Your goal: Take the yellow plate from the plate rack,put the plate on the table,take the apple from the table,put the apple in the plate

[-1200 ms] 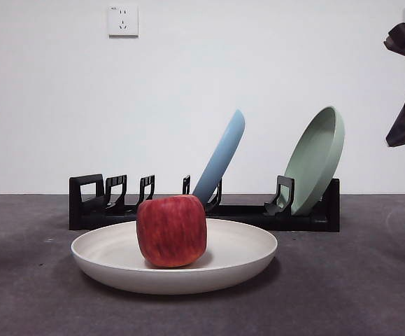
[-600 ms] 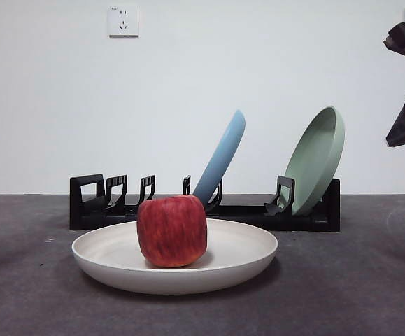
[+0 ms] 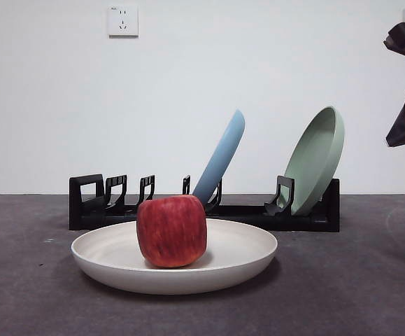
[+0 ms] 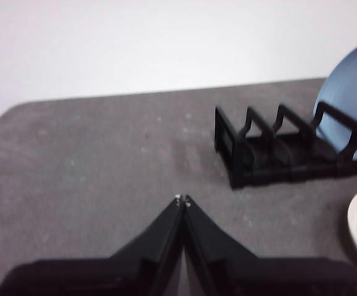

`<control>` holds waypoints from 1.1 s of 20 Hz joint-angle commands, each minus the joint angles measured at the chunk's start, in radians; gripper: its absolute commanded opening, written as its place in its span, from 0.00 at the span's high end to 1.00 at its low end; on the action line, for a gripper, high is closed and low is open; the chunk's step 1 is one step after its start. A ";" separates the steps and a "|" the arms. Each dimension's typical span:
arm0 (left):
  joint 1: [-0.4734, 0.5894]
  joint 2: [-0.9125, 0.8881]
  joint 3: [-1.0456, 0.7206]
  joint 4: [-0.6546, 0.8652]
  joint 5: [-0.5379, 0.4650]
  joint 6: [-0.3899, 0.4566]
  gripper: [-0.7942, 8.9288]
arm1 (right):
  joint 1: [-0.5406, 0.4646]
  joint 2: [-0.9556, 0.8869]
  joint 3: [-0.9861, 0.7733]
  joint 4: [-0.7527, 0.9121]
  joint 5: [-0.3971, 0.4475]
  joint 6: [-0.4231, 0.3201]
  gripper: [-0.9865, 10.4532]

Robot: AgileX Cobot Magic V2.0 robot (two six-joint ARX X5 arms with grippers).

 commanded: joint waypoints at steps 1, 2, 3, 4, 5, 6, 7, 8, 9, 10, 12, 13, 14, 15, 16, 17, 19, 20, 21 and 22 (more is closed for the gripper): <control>0.004 -0.008 -0.035 0.016 0.000 0.008 0.92 | 0.000 -0.002 -0.007 0.005 0.003 0.009 0.91; 0.004 -0.008 -0.048 0.016 0.000 0.004 0.92 | 0.000 -0.002 -0.007 0.005 0.003 0.009 0.91; 0.004 -0.008 -0.056 0.014 -0.002 -0.007 0.92 | 0.000 -0.002 -0.007 0.005 0.003 0.009 0.91; 0.004 -0.008 -0.065 0.012 -0.003 -0.012 0.92 | 0.000 -0.002 -0.007 0.005 0.003 0.009 0.91; 0.003 -0.008 -0.069 0.007 -0.003 -0.012 0.92 | 0.000 -0.002 -0.007 0.005 0.003 0.009 0.91; 0.003 -0.008 -0.069 -0.004 -0.003 -0.012 0.92 | 0.000 -0.002 -0.007 0.005 0.003 0.009 0.91; 0.003 -0.008 -0.069 -0.005 -0.003 -0.013 0.92 | 0.000 -0.002 -0.007 0.005 0.003 0.009 0.91; 0.003 -0.008 -0.069 -0.005 -0.003 -0.013 0.92 | 0.000 -0.002 -0.007 0.005 0.003 0.009 0.91; 0.003 -0.008 -0.069 -0.002 -0.003 -0.011 0.92 | 0.000 -0.002 -0.007 0.005 0.003 0.009 0.91; 0.003 -0.007 -0.069 0.000 -0.003 -0.012 0.92 | 0.000 -0.002 -0.007 0.005 0.003 0.009 0.91; 0.003 -0.007 -0.069 0.000 -0.003 -0.012 0.92 | 0.000 -0.002 -0.007 0.005 0.003 0.009 0.91; 0.003 -0.007 -0.069 0.000 -0.003 -0.012 0.92 | 0.000 -0.002 -0.007 0.005 0.003 0.009 0.91; 0.003 -0.007 -0.069 0.000 -0.003 -0.012 0.92 | 0.000 -0.002 -0.007 0.005 0.003 0.009 0.91; 0.003 -0.007 -0.069 0.000 -0.003 -0.012 0.92 | 0.000 -0.002 -0.007 0.005 0.003 0.009 0.91; 0.003 -0.007 -0.069 0.000 -0.003 -0.012 0.92 | 0.000 -0.002 -0.007 0.005 0.003 0.009 0.91; 0.003 -0.007 -0.069 0.000 -0.003 -0.012 0.92 | 0.000 -0.002 -0.007 0.005 0.003 0.009 0.91; 0.003 -0.007 -0.069 0.000 -0.003 -0.012 0.92 | 0.000 -0.002 -0.007 0.005 0.003 0.009 0.91; 0.003 -0.007 -0.069 0.000 -0.003 -0.012 0.92 | 0.000 -0.002 -0.007 0.005 0.003 0.009 0.91; 0.003 -0.007 -0.069 0.000 -0.003 -0.012 0.92 | 0.000 -0.002 -0.007 0.005 0.003 0.009 0.91; 0.003 -0.007 -0.069 0.000 -0.003 -0.012 0.92 | 0.000 -0.002 -0.007 0.005 0.003 0.009 0.91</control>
